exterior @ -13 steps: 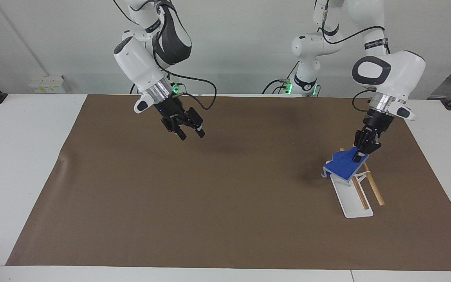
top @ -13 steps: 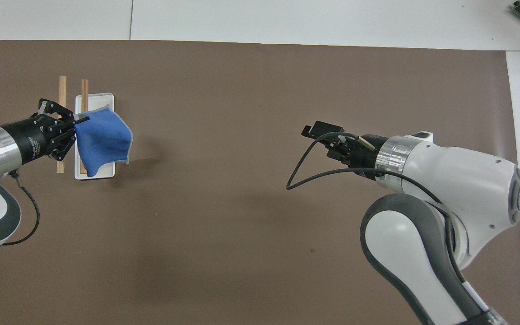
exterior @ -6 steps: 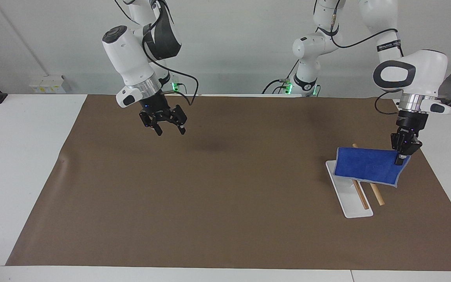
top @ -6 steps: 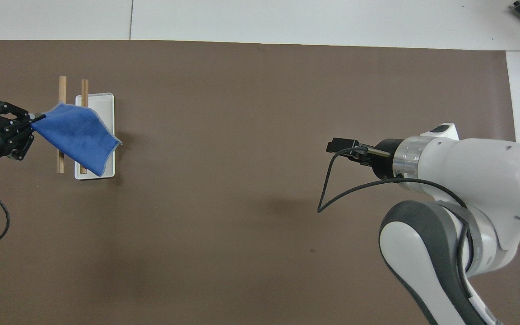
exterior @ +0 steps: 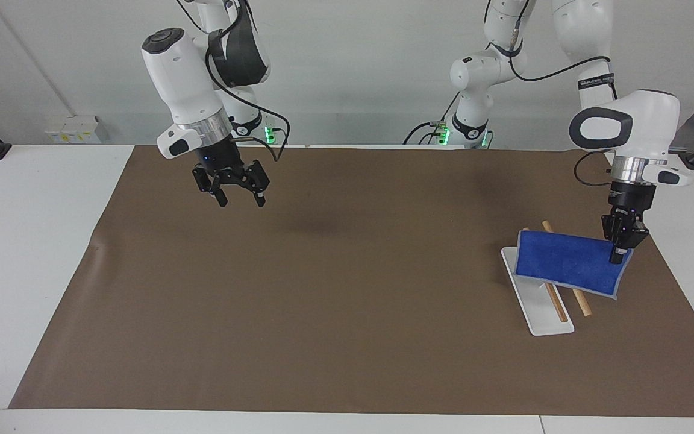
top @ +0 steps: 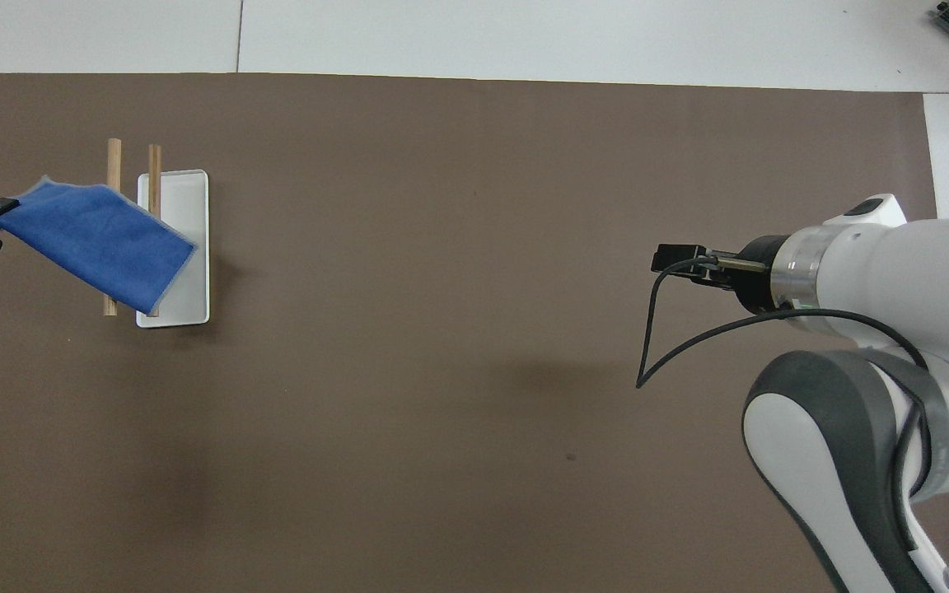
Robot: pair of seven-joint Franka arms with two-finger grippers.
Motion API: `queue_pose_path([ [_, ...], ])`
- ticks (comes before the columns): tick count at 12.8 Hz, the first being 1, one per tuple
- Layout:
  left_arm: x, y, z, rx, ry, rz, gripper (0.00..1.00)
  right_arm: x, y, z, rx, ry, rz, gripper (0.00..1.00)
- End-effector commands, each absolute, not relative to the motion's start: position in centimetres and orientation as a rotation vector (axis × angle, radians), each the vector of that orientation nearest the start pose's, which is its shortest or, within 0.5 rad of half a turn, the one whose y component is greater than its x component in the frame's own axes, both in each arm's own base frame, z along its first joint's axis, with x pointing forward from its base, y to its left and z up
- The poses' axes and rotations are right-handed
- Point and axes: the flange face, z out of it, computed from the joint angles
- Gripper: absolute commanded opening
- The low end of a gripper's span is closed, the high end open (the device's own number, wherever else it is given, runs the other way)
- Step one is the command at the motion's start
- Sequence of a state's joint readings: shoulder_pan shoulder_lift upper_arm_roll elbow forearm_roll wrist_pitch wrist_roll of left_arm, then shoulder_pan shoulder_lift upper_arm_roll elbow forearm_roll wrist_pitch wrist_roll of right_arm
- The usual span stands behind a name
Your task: Right arm passes towel to left arm to hang
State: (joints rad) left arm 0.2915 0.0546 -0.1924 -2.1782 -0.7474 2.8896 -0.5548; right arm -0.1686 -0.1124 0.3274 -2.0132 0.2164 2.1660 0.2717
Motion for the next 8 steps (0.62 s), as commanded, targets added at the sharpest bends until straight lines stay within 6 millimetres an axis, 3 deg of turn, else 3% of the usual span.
queue_pose_path([
  [1, 59.8, 8.0, 44.6, 1.958, 1.494, 0.701, 0.0, 54.6, 9.6, 54.9, -2.956, 0.261, -0.317, 1.0],
  [3, 60.3, 7.0, 45.0, 1.959, 1.473, 0.702, 0.0, 54.9, 9.7, 56.5, -3.0, 0.225, -0.284, 1.0],
  [8, 61.2, 5.6, 45.7, 1.978, 1.42, 0.714, 0.0, 56.4, 5.0, 61.4, -3.122, 0.267, -0.255, 1.0],
])
